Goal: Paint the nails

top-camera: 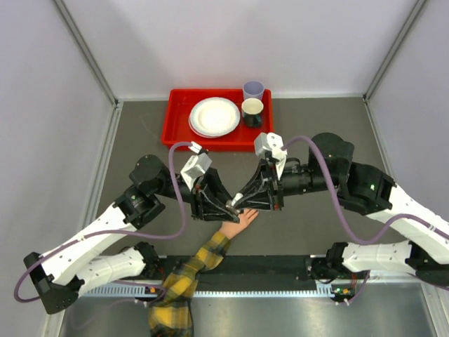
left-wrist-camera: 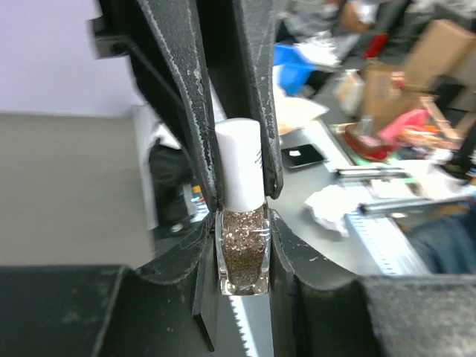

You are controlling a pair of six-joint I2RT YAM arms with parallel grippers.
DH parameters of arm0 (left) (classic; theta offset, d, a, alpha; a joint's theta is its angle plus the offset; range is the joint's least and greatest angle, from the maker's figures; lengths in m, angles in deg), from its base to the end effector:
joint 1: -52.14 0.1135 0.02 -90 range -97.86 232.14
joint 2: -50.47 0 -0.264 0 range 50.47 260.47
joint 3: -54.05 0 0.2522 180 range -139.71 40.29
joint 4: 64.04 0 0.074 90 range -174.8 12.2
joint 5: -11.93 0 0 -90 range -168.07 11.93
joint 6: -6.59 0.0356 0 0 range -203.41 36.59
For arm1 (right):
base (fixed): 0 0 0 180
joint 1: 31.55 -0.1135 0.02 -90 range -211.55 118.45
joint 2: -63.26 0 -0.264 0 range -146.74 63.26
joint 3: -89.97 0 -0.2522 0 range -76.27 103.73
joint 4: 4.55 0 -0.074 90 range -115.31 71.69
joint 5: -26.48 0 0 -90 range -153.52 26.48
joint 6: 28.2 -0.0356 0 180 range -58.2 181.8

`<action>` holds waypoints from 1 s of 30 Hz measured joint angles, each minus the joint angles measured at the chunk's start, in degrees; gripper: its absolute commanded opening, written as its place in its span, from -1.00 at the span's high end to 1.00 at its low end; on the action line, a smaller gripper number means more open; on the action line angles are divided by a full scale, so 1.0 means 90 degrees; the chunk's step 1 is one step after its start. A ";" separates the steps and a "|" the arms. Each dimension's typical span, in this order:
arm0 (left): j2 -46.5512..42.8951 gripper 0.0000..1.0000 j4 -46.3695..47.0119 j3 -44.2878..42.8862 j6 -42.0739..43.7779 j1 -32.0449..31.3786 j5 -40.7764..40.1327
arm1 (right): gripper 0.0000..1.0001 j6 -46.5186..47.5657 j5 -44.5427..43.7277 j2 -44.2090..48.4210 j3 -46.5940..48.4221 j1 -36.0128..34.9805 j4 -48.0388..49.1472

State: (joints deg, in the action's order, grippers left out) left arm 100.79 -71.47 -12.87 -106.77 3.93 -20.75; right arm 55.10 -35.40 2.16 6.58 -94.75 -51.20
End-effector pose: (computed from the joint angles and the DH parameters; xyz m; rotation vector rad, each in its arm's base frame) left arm 0.1010 -0.1580 0.4036 1.2348 1.2296 -1.6572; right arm 0.0757 0.1871 0.4707 -1.2424 1.4867 1.2834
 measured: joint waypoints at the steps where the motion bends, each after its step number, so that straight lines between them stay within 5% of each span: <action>1: 0.0070 1.00 0.0333 0.0002 -0.0284 -0.0002 0.0223 | 1.00 0.0080 0.0216 0.0034 -0.0010 0.0000 0.0119; 6: 0.0233 1.00 0.0937 -0.0012 -0.0862 0.0005 0.0738 | 1.00 0.0272 0.0614 0.0024 -0.0002 0.0002 0.0296; 8: 0.0233 1.00 0.0755 -0.0083 -0.0738 0.0005 0.0702 | 0.50 0.0299 0.0559 0.0017 0.0036 0.0002 0.0255; 9: 0.0233 1.00 0.0629 -0.0138 -0.0651 0.0005 0.0651 | 0.01 0.0304 0.0491 -0.0007 0.0104 0.0002 0.0175; 12: 0.0228 1.00 0.0087 -0.0415 -0.0146 0.0010 0.0304 | -0.35 0.0240 -0.0002 -0.0129 0.0469 0.0002 -0.0238; 22: -0.0126 1.00 -0.1341 -0.0593 0.1804 0.0015 -0.3504 | -0.26 -0.1887 -0.3589 -0.0865 0.2028 0.0039 -0.1909; 30: 0.0095 1.00 -0.1627 -0.0287 0.2293 0.0017 -0.4585 | -0.05 -0.2698 -0.4551 -0.1962 0.2730 -0.0007 -0.2484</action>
State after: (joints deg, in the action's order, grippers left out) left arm 101.64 -86.11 -15.45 -86.14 4.08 -62.01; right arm 30.82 -76.36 -15.50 31.15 -94.82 -73.55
